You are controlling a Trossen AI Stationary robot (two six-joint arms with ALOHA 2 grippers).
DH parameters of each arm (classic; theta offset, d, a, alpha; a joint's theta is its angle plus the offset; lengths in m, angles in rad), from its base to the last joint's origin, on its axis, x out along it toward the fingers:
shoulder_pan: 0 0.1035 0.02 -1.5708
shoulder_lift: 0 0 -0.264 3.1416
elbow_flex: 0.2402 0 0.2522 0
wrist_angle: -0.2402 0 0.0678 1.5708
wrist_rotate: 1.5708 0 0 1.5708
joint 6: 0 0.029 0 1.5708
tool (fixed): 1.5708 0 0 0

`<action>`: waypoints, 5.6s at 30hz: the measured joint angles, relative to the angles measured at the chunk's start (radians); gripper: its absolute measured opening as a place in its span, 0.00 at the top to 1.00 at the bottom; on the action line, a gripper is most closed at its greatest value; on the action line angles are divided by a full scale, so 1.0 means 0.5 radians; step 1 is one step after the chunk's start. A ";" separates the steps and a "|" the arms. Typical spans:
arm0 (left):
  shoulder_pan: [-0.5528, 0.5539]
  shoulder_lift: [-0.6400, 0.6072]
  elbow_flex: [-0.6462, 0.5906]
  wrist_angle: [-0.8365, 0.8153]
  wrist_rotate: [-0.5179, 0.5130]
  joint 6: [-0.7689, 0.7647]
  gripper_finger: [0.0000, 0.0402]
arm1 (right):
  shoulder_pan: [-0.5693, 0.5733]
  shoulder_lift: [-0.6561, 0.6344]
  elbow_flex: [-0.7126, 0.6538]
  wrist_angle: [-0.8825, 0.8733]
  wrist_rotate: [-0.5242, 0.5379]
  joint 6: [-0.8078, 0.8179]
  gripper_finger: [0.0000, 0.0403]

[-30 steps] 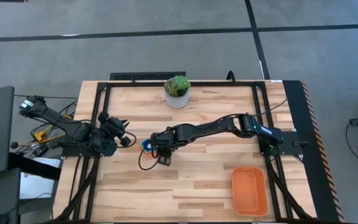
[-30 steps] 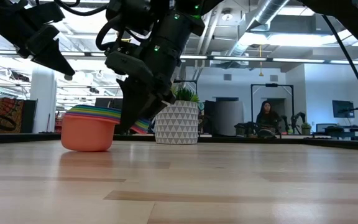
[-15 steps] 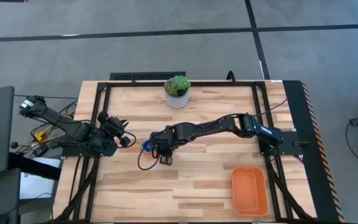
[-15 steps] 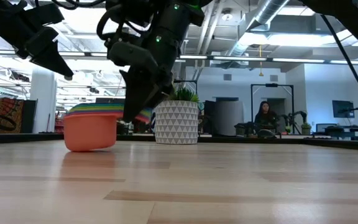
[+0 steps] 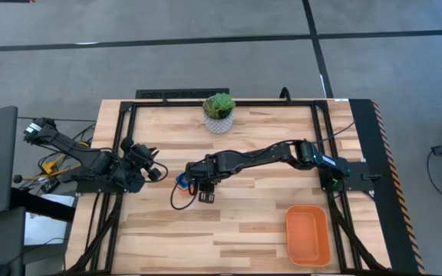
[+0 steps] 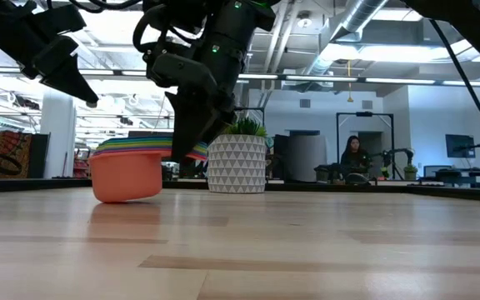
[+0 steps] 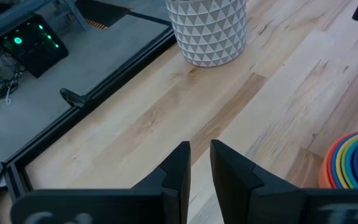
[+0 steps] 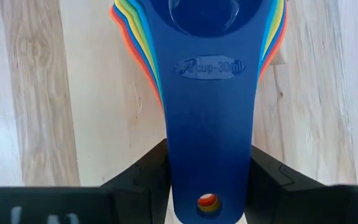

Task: Nest measuring cups in basket
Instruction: Put the stacked measuring cups into the orange bin

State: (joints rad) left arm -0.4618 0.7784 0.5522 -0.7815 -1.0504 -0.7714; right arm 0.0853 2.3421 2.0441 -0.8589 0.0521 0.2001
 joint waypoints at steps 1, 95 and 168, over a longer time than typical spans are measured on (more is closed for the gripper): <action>0.000 0.000 0.000 0.000 0.001 0.000 0.87 | 0.000 0.000 0.000 0.001 0.000 0.000 0.58; -0.094 0.001 0.000 -0.057 0.093 -0.230 0.87 | 0.089 -0.068 -0.175 0.287 0.047 0.105 0.51; -0.310 0.536 -0.134 1.076 0.024 -0.561 0.87 | 0.027 -1.114 -1.674 1.611 -0.041 -0.159 0.46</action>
State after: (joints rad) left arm -0.6168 1.0463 0.4854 -0.2436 -1.0383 -1.0519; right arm 0.0990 1.7851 1.2072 -0.0535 0.0318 0.1207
